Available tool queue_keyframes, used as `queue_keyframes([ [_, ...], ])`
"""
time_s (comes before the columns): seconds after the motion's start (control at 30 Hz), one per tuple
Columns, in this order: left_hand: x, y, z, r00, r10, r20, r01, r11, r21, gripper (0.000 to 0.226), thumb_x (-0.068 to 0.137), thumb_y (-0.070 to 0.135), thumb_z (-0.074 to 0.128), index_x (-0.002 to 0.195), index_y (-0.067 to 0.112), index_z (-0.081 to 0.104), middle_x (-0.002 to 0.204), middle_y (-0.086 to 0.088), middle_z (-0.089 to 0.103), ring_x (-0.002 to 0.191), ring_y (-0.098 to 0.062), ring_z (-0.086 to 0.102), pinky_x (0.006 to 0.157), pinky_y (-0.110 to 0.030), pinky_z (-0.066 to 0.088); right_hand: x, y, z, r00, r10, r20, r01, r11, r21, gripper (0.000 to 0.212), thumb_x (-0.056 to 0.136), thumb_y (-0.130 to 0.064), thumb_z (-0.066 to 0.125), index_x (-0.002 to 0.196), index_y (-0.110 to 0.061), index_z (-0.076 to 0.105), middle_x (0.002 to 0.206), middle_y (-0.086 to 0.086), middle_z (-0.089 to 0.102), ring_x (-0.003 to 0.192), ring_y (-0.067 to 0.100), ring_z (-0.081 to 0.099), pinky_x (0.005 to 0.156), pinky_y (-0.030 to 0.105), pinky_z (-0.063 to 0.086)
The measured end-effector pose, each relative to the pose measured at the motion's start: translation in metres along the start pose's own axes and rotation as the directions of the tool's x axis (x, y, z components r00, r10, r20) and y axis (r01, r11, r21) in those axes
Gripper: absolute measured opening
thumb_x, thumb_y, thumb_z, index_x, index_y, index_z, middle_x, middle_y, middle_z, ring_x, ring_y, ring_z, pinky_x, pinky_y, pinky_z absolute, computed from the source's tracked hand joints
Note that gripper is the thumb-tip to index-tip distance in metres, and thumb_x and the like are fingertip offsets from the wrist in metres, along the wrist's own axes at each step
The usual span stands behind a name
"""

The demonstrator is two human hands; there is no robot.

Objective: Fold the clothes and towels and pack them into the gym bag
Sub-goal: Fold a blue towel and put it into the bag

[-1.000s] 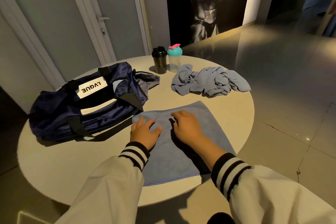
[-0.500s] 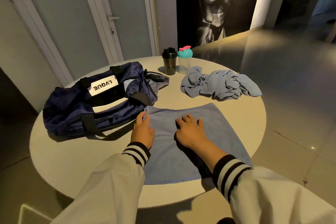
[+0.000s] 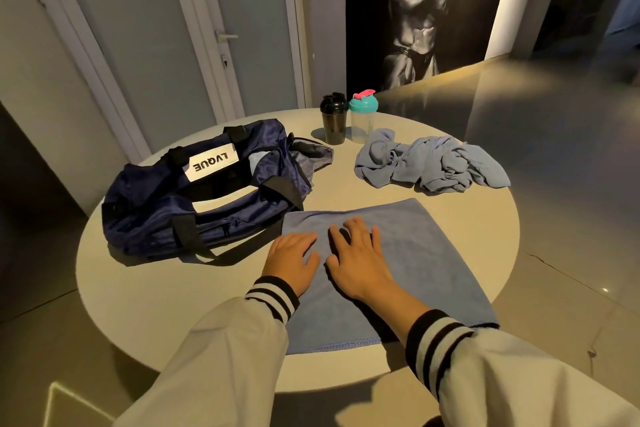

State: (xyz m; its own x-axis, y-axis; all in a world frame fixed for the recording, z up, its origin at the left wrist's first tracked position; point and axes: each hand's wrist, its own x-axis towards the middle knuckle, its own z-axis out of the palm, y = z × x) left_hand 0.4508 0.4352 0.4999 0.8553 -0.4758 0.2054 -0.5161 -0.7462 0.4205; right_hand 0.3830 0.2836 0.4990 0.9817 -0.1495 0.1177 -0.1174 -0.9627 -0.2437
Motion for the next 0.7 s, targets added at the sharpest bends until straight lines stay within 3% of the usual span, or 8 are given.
queue_keyframes([
  [0.07, 0.001, -0.001, 0.002, 0.992, -0.068, 0.106, 0.057, 0.993, 0.108, 0.052, 0.104, 0.046, 0.038, 0.154, 0.029, 0.034, 0.161, 0.005, 0.03, 0.149, -0.015, 0.023, 0.123, -0.035, 0.01, -0.007, 0.002, 0.001, 0.997, -0.061, -0.043, 0.061, 0.998, -0.009, 0.057, 0.102, -0.042, 0.029, 0.154, -0.018, 0.031, 0.147, 0.009, 0.036, 0.145, 0.029, 0.023, 0.121, 0.05, -0.004],
  [0.1, 0.002, 0.0, 0.003, 0.985, -0.107, 0.138, 0.085, 0.984, 0.155, 0.055, 0.104, 0.049, 0.033, 0.156, 0.031, 0.029, 0.164, 0.005, 0.022, 0.151, -0.015, 0.017, 0.124, -0.037, 0.007, -0.009, 0.004, 0.001, 0.999, -0.052, -0.014, 0.052, 0.999, 0.002, 0.056, 0.103, -0.044, 0.026, 0.154, -0.02, 0.032, 0.149, 0.006, 0.036, 0.146, 0.026, 0.023, 0.121, 0.052, -0.004],
  [0.2, 0.003, 0.002, 0.005, 0.972, -0.176, 0.154, 0.141, 0.966, 0.216, 0.059, 0.103, 0.053, 0.028, 0.158, 0.032, 0.022, 0.167, 0.003, 0.013, 0.153, -0.017, 0.009, 0.125, -0.042, 0.003, -0.011, 0.006, 0.0, 0.992, 0.0, 0.127, -0.002, 1.0, 0.021, 0.06, 0.106, -0.048, 0.017, 0.16, -0.022, 0.015, 0.167, -0.001, 0.013, 0.154, 0.018, 0.002, 0.121, 0.054, -0.011],
  [0.3, -0.009, 0.004, 0.001, 0.992, -0.124, 0.035, 0.121, 0.988, 0.095, 0.051, 0.101, 0.046, 0.042, 0.149, 0.03, 0.042, 0.16, 0.002, 0.032, 0.148, -0.019, 0.024, 0.123, -0.037, 0.016, -0.013, 0.005, -0.003, 0.988, -0.006, 0.152, 0.004, 1.0, 0.012, 0.06, 0.106, -0.049, 0.016, 0.16, -0.024, 0.011, 0.168, -0.003, 0.005, 0.154, 0.017, -0.004, 0.121, 0.053, -0.012],
  [0.4, -0.03, 0.007, -0.001, 0.999, -0.045, 0.018, 0.044, 0.999, 0.014, 0.042, 0.099, 0.043, 0.051, 0.139, 0.032, 0.055, 0.149, 0.009, 0.048, 0.137, -0.015, 0.038, 0.115, -0.031, 0.022, -0.018, 0.003, -0.006, 0.998, -0.022, 0.055, 0.02, 0.998, 0.052, 0.052, 0.106, -0.042, 0.03, 0.152, -0.022, 0.037, 0.162, 0.002, 0.027, 0.152, 0.023, 0.014, 0.123, 0.05, 0.003],
  [0.5, -0.037, 0.005, -0.004, 0.993, -0.053, 0.101, 0.053, 0.999, 0.005, 0.048, 0.098, 0.046, 0.052, 0.144, 0.034, 0.049, 0.156, 0.008, 0.039, 0.143, -0.016, 0.034, 0.12, -0.034, 0.019, -0.027, -0.012, -0.015, 0.994, -0.006, -0.111, 0.016, 0.996, 0.084, 0.037, 0.101, -0.034, 0.044, 0.127, -0.015, 0.063, 0.131, 0.009, 0.055, 0.127, 0.03, 0.046, 0.106, 0.04, 0.033],
  [0.6, -0.04, 0.008, -0.006, 0.986, -0.102, 0.133, 0.092, 0.993, 0.078, 0.049, 0.101, 0.05, 0.045, 0.148, 0.035, 0.043, 0.16, 0.006, 0.032, 0.147, -0.017, 0.027, 0.122, -0.041, 0.011, -0.048, -0.016, -0.025, 0.989, 0.035, -0.142, -0.028, 0.999, 0.044, 0.037, 0.101, -0.031, 0.044, 0.131, -0.018, 0.062, 0.126, 0.007, 0.057, 0.12, 0.03, 0.047, 0.099, 0.041, 0.037],
  [0.7, -0.055, 0.022, -0.012, 0.984, -0.177, 0.008, 0.169, 0.953, 0.252, 0.041, 0.103, 0.048, 0.041, 0.143, 0.04, 0.045, 0.158, 0.008, 0.033, 0.144, -0.019, 0.026, 0.116, -0.043, 0.014, -0.074, 0.007, -0.023, 0.997, 0.048, -0.066, -0.041, 0.994, 0.106, 0.036, 0.101, -0.026, 0.046, 0.133, -0.019, 0.06, 0.131, 0.006, 0.057, 0.121, 0.031, 0.048, 0.1, 0.041, 0.04],
])
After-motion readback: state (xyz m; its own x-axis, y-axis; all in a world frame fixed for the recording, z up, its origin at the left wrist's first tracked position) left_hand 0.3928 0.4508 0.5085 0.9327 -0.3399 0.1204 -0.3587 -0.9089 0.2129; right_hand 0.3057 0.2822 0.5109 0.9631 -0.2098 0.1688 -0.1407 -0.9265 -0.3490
